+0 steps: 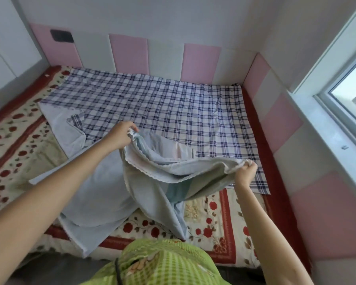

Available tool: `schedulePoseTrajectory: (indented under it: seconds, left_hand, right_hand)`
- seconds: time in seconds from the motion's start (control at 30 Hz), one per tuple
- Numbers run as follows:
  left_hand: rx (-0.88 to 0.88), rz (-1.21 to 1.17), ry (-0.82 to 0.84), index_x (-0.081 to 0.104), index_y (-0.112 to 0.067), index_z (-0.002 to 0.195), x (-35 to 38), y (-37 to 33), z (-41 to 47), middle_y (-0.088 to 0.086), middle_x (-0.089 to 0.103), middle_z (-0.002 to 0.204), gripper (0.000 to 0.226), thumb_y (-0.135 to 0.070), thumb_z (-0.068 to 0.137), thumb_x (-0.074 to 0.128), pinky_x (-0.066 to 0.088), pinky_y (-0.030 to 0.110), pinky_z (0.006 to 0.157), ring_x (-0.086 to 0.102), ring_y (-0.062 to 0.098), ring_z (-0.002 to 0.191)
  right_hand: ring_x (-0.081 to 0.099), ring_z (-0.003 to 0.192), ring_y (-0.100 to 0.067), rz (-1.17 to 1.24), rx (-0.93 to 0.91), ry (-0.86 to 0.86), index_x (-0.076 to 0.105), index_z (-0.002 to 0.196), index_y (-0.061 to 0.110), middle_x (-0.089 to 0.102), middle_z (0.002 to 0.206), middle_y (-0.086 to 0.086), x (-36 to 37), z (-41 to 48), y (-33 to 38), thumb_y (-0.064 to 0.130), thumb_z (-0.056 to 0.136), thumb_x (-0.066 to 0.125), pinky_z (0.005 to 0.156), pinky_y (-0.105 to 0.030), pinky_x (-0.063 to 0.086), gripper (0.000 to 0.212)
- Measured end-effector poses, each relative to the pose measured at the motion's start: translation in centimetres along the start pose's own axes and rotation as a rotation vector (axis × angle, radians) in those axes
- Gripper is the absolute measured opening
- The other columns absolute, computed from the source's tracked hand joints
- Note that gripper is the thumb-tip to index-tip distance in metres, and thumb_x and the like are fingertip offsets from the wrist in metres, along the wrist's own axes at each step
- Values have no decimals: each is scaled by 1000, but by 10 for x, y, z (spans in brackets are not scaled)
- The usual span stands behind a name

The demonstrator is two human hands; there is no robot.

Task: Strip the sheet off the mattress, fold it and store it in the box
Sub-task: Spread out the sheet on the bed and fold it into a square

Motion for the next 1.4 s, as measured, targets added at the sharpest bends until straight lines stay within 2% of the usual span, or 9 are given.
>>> schedulePoseTrajectory:
  seconds: [0.23,0.43,0.53,0.7,0.83,1.03,1.2,1.3,1.4]
  left_hand:
    - [95,439,-116,57,-1,94,-53,-33,45,19,51,100,18,8,87,43,29,31,60,40,22,65]
    - [31,424,290,61,-7,77,-49,-14,66,8,57,80,18,8,82,52,36,29,56,48,20,67]
    - [-26,455,221,68,-9,87,-42,-7,68,8,61,82,28,9,83,47,42,31,60,54,24,75]
    - [-111,274,-193,59,-4,100,-50,-2,69,14,51,93,20,2,93,40,39,34,72,47,25,82]
    - [-456,-59,-98,43,0,132,-43,21,78,17,51,129,34,0,99,34,46,37,72,55,34,104]
    - [-239,292,56,60,-5,93,-49,25,66,8,49,71,26,9,88,39,34,26,49,42,21,58]
    - [-268,442,-19,51,-7,79,-63,22,58,4,42,70,16,6,88,48,37,27,62,42,20,65]
    - [-414,229,136,53,1,81,-62,35,63,9,46,60,21,2,95,38,36,24,43,39,15,40]
    - [-573,-492,265,61,-4,97,-49,31,70,8,50,61,28,-1,100,33,30,11,28,38,4,26]
  right_hand:
    - [51,91,-22,-19,160,-18,52,114,0,55,100,-10,1,3,-41,13,101,37,78,-30,38,23]
    - [54,96,-26,53,230,-192,54,110,3,57,103,-11,-21,10,-53,6,99,38,85,-30,38,20]
    - [44,88,-19,177,364,-283,46,88,11,49,84,1,-31,12,-67,-2,95,32,81,-24,33,21]
    - [40,72,-15,225,383,-311,42,79,12,45,81,0,-21,4,-67,-1,94,31,69,-18,36,23]
    - [48,90,-21,175,337,-225,48,101,12,51,100,-6,-15,2,-64,9,100,34,80,-29,39,15]
    - [45,88,-18,127,340,-212,46,98,11,49,86,1,-17,8,-75,-4,95,32,80,-25,36,20]
    - [49,91,-22,23,339,-116,50,110,-2,53,101,-10,-3,0,-78,-6,96,36,83,-31,44,21]
    - [53,86,-23,28,393,-56,45,128,-7,59,108,-17,0,-8,-85,-6,95,37,74,-31,48,34]
    - [53,102,-29,94,435,-41,42,123,8,50,125,-19,2,-15,-92,-8,93,28,96,-45,48,37]
Point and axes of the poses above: each hand's wrist, its own z-axis towards the middle knuckle, its own x-axis out of the palm, y = z × x, the point moved 4 cm from there along z, towards the middle knuckle
